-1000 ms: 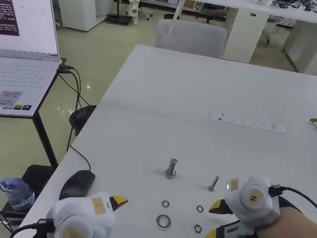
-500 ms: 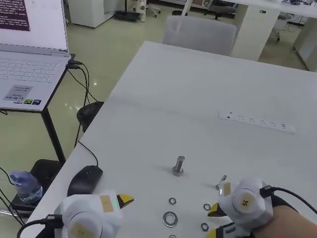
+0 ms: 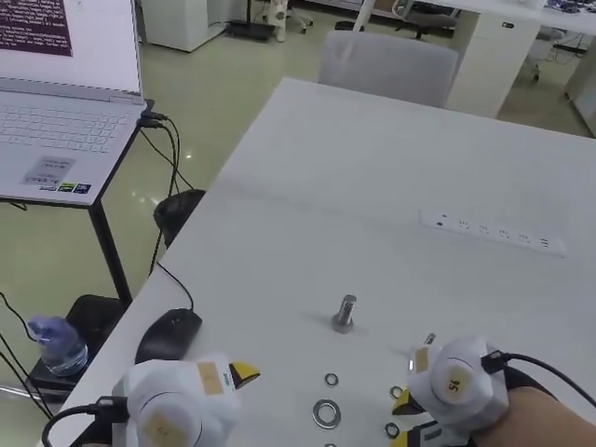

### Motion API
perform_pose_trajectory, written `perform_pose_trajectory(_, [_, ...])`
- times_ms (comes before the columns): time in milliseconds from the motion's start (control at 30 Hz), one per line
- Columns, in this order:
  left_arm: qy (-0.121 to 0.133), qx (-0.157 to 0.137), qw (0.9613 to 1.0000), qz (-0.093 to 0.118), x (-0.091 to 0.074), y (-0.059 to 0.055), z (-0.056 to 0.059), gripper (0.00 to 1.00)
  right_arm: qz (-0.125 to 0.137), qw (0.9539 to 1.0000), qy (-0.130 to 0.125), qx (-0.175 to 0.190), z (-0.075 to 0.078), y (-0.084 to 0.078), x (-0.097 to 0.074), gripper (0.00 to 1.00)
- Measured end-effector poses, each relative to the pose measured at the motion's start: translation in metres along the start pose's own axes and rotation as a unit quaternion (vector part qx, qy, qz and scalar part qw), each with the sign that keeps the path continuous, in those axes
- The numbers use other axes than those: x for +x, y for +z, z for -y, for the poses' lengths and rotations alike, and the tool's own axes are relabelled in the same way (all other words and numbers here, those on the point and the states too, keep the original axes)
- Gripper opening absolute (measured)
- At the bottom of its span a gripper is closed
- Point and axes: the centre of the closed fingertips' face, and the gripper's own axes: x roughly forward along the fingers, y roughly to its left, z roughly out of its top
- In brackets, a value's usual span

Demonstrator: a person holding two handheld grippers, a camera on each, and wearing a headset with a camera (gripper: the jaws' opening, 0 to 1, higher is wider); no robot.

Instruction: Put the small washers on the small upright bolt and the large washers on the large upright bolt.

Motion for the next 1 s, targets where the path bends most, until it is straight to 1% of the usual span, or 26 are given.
perform_pose_trajectory(100, [0.002, 0.001, 1.0, -0.001, -0.0008, -0.0003, -0.0007, 0.82, -0.006, 1.0, 0.0, -0.004, -0.0005, -0.0015, 0.0025, 0.25])
perform_pose_trajectory(300, [0.005, -0.003, 1.0, 0.002, -0.0011, 0.0002, -0.0017, 0.81, -0.007, 1.0, -0.004, -0.003, 0.0002, -0.0011, 0.0023, 0.23])
perform_pose_trajectory(433, [0.007, -0.005, 1.0, 0.002, -0.001, -0.0013, -0.0011, 0.8, -0.013, 0.9998, -0.002, -0.014, -0.0009, -0.0009, 0.0028, 0.22])
perform_pose_trajectory(600, [0.007, -0.006, 1.0, 0.002, -0.0007, -0.0014, 0.0013, 0.79, -0.023, 0.9996, -0.001, -0.014, -0.0012, -0.0017, 0.0023, 0.21])
perform_pose_trajectory(633, [0.007, -0.006, 1.0, 0.002, -0.0008, -0.0012, 0.0013, 0.79, -0.03, 0.9994, -0.004, -0.018, -0.0001, -0.0035, 0.0019, 0.19])
perform_pose_trajectory(700, [0.007, -0.006, 1.0, 0.002, -0.0012, -0.0011, 0.0013, 0.79, -0.033, 0.9992, -0.006, -0.021, 0.0009, -0.0037, 0.0016, 0.15])
perform_pose_trajectory(1000, [0.008, -0.006, 1.0, 0.001, -0.002, -0.0013, 0.0007, 0.77, -0.051, 0.9985, -0.009, -0.018, 0.0017, -0.0039, 0.0017, 0.15])
